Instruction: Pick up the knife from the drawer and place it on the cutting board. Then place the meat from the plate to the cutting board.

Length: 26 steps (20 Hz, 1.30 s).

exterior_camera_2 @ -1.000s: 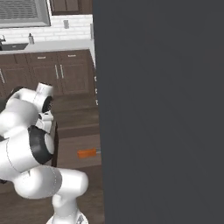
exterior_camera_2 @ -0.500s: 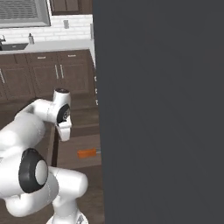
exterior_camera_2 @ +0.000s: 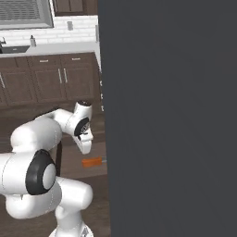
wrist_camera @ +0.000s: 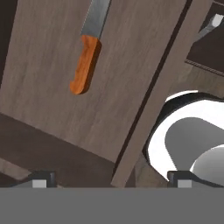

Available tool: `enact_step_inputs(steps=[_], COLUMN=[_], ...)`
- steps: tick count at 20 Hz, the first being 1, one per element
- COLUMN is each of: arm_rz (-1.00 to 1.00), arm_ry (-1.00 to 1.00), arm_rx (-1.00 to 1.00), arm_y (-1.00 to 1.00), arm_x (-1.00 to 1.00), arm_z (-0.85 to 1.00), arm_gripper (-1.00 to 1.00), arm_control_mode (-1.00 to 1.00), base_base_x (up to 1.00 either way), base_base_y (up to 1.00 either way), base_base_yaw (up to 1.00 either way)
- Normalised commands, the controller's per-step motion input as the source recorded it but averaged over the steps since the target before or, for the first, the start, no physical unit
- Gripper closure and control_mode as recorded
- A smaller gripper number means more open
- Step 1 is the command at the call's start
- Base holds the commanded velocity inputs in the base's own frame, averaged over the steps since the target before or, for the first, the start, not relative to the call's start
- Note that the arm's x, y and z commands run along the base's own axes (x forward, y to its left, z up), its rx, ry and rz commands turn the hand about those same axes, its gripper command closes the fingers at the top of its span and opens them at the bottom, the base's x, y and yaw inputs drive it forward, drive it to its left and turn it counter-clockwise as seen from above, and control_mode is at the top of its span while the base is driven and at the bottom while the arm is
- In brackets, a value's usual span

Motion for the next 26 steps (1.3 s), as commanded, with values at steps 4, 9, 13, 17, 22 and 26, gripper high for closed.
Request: enact_step_inputs(steps=[4, 9, 13, 17, 22, 26], arm_rz=[0.11, 0.02, 0.00, 0.00, 0.00, 0.00], arm_ry=[0.00, 0.00, 0.00, 0.00, -0.07, -0.01], arm_rx=[-0.08, -0.01, -0.06, -0.09, -0.12, -0.04], arm_y=[-0.17, 0.00, 0.01, 0.07, 0.06, 0.00], arm_x=[0.04, 0.25, 0.26, 0.22, 0.10, 0.37], arm_z=[-0.60, -0.41, -0.40, -0.39, -0.42, -0.27], arm_gripper=[-1.00, -1.00, -1.00, -1.00, -1.00, -1.00], arm_control_mode=[-1.00, -1.00, -1.00, -1.00, -1.00, -1.00], base_base_x=[0.00, 0.00, 0.00, 0.00, 0.00, 0.00], base_base_y=[0.00, 0.00, 0.00, 0.00, 0.00, 0.00], base_base_yaw=[0.00, 0.00, 0.00, 0.00, 0.00, 0.00])
